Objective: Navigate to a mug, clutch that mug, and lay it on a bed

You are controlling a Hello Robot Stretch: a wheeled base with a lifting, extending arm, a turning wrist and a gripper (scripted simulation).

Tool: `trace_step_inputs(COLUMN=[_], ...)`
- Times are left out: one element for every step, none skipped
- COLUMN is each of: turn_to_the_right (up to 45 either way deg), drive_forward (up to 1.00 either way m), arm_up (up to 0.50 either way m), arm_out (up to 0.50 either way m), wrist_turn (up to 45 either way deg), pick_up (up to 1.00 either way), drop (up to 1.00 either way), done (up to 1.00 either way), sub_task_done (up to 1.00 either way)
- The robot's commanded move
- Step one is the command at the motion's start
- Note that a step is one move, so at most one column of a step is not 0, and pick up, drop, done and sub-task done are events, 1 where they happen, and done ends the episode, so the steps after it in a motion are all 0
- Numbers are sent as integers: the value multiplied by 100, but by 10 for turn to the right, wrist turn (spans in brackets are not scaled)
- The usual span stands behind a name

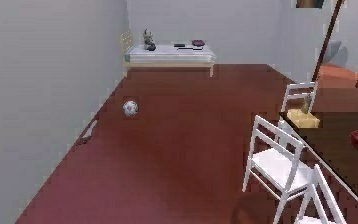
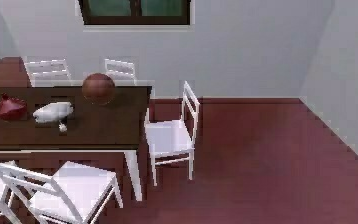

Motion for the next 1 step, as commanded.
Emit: trace_step_inputs(turn_to_the_right=[0], drive_forward=[100], arm_up=[0], arm_out=[0], wrist_turn=[0], pick_up=[0], drop=[0], done=[0], sub_task_done=[0])
